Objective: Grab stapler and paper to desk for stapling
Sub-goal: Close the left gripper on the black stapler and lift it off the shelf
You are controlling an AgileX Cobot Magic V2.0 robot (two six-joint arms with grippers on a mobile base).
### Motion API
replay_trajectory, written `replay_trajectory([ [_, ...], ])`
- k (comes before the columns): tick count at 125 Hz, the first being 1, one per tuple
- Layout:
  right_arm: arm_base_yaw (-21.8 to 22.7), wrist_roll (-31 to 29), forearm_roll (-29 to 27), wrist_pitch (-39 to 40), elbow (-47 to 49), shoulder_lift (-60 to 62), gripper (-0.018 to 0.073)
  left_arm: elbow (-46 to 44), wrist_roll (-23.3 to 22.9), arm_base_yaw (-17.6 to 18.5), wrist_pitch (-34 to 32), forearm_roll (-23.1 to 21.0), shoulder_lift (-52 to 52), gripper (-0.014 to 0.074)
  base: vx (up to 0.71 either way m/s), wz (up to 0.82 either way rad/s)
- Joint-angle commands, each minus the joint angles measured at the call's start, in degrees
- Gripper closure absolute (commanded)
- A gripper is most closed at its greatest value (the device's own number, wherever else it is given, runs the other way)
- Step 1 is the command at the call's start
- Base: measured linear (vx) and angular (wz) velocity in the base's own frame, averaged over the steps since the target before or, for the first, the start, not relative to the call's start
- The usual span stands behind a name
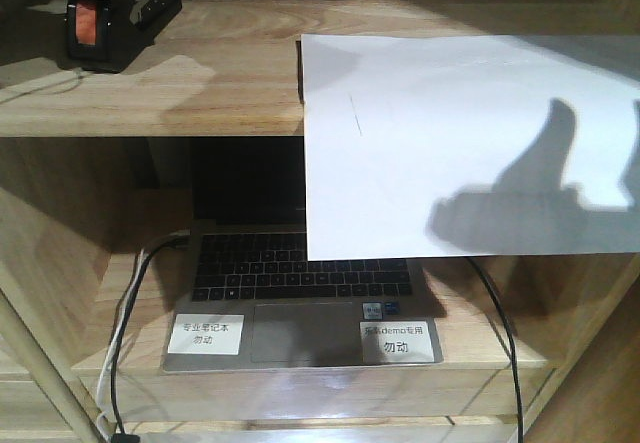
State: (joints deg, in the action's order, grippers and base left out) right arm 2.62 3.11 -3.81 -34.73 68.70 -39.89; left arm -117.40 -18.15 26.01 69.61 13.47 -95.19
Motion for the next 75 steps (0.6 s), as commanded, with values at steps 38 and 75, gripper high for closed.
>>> replay_trajectory([
  [38, 0.2, -0.4, -0.1, 4.2, 1.4, -0.3, 0.0181, -1.6, 4.1, 3.3, -4.2, 0.2, 11.2, 0.0604, 0.00, 0.00],
  [75, 0.2, -0.4, -0.1, 4.2, 1.4, -0.3, 0.0181, 5.2, 7.8, 8.3, -6.7, -2.6, 21.4, 0.0603, 0.00, 0.00],
])
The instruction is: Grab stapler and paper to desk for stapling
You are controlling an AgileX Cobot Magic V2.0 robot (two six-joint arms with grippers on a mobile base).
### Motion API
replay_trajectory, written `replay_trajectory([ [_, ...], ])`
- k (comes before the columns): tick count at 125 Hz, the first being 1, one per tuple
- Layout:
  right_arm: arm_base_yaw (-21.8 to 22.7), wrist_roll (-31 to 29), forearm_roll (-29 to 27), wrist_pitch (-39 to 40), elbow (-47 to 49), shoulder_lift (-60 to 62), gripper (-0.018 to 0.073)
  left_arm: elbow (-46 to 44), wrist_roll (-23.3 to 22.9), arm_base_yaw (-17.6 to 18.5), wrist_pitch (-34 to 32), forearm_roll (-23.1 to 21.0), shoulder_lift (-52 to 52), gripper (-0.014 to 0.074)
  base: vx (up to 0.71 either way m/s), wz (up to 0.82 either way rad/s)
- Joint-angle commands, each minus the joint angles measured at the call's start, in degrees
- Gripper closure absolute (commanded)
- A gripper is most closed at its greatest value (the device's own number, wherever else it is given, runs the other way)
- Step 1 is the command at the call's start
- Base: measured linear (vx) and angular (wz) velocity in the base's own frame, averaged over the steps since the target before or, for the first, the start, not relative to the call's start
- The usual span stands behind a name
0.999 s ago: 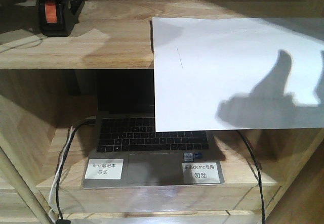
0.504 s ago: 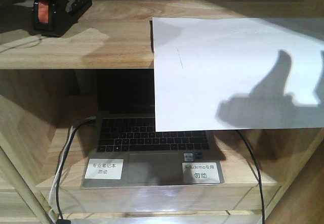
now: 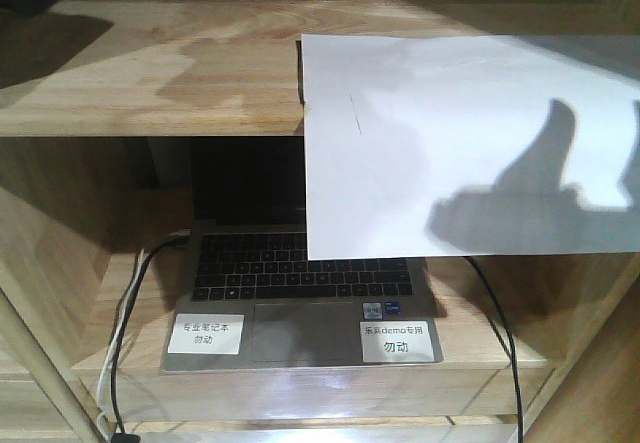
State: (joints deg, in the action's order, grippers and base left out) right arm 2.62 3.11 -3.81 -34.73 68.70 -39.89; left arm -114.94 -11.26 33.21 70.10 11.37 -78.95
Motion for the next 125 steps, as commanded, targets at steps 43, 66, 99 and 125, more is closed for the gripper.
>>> replay_trajectory([
  [43, 0.2, -0.4, -0.1, 4.2, 1.4, -0.3, 0.0181, 32.7, 7.0, 1.1, -22.5, -8.3, 26.8, 0.0603, 0.00, 0.00],
  [66, 0.2, -0.4, -0.1, 4.2, 1.4, -0.3, 0.0181, 47.2, 13.2, 1.1, -26.9, -14.6, 40.0, 0.0603, 0.00, 0.00],
  [99, 0.2, -0.4, -0.1, 4.2, 1.4, -0.3, 0.0181, 60.2, 14.3, 1.1, -28.7, -18.6, 56.5, 0.0603, 0.00, 0.00],
  [125, 0.2, -0.4, -0.1, 4.2, 1.4, -0.3, 0.0181, 64.9, 14.2, 1.1, -26.9, -19.9, 66.6, 0.0603, 0.00, 0.00],
])
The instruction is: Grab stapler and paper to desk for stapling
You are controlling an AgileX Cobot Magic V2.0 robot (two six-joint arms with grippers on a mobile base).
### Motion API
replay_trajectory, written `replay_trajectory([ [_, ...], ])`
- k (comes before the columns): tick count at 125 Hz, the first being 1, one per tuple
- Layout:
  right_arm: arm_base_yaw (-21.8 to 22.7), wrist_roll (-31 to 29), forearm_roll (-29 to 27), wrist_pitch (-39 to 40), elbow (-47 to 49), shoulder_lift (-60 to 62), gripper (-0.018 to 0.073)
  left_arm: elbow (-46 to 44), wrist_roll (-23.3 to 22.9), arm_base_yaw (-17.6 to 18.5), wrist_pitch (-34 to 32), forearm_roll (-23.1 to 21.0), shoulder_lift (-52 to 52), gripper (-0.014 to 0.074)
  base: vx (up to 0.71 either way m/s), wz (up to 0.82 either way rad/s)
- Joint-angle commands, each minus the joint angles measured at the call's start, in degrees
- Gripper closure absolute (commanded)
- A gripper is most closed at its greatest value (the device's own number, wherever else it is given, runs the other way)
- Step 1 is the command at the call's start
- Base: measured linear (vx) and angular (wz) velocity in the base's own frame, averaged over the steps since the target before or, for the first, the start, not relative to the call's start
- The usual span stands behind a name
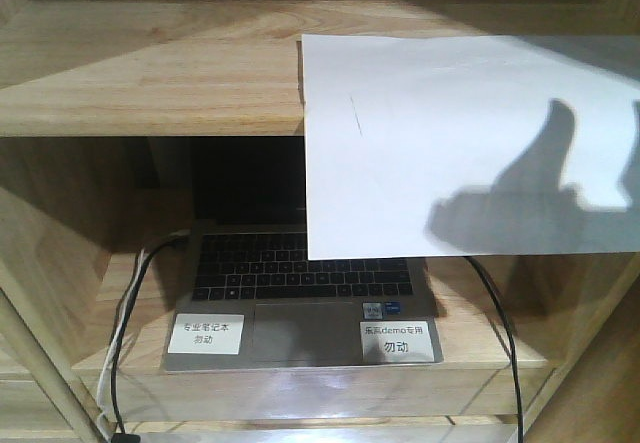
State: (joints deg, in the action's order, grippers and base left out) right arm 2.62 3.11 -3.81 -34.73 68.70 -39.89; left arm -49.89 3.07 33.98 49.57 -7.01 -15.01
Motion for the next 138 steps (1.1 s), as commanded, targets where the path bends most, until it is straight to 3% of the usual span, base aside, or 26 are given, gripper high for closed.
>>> replay_trajectory([
  [1, 0.2, -0.4, -0.1, 4.2, 1.4, -0.3, 0.0181, 0.0, -0.1, 0.4, -6.3, -1.6, 3.2, 0.0603, 0.00, 0.00],
  [138, 0.2, -0.4, -0.1, 4.2, 1.4, -0.3, 0.0181, 0.1, -0.1, 0.4, -5.1, -1.5, 6.9, 0.0603, 0.00, 0.00],
])
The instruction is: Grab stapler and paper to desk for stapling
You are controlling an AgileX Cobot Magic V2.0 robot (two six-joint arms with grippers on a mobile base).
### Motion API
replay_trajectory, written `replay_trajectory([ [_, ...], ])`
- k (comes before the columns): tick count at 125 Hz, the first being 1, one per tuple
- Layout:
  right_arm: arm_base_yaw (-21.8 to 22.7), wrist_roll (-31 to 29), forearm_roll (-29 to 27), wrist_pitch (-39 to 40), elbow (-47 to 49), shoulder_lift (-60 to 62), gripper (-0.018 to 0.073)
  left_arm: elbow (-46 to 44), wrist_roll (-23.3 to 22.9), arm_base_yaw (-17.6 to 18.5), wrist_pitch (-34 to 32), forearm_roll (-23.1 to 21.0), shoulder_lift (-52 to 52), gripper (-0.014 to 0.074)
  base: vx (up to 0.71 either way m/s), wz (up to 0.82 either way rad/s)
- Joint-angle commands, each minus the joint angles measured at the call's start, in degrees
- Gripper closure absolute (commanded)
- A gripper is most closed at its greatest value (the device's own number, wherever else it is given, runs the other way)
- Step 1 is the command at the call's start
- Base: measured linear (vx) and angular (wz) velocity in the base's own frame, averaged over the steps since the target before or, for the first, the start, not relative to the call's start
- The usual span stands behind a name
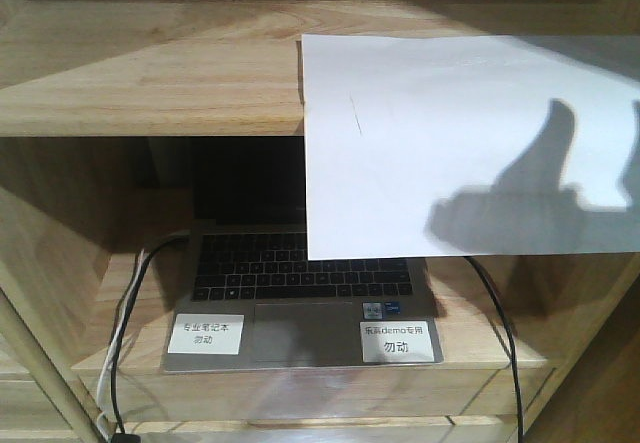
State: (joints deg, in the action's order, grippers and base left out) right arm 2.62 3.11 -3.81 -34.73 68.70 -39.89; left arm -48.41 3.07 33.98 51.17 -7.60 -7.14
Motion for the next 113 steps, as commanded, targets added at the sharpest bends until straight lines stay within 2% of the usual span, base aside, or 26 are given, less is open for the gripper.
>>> replay_trajectory([
  [1, 0.2, -0.4, -0.1, 4.2, 1.4, -0.3, 0.0181, -1.3, -0.1, 0.4, -6.7, -0.9, -1.0, 0.0603, 0.00, 0.00],
  [62, 0.2, -0.4, 0.2, 4.3, 1.4, -0.3, 0.0172, -1.3, -0.1, 0.4, -6.7, -0.9, -1.0, 0.0603, 0.00, 0.00],
  [73, 0.2, -0.4, -0.2, 3.9, 1.4, -0.3, 0.0099, -1.3, -0.1, 0.4, -6.7, -0.9, -1.0, 0.0603, 0.00, 0.00],
  [93, 0.2, -0.9, 0.0, 3.8, 1.4, -0.3, -0.0171, -1.3, -0.1, 0.4, -6.7, -0.9, -1.0, 0.0603, 0.00, 0.00],
  [113, 0.2, 1.9, -0.5, 5.4, 1.4, -0.3, -0.0162, -1.3, -0.1, 0.4, -6.7, -0.9, -1.0, 0.0603, 0.00, 0.00],
])
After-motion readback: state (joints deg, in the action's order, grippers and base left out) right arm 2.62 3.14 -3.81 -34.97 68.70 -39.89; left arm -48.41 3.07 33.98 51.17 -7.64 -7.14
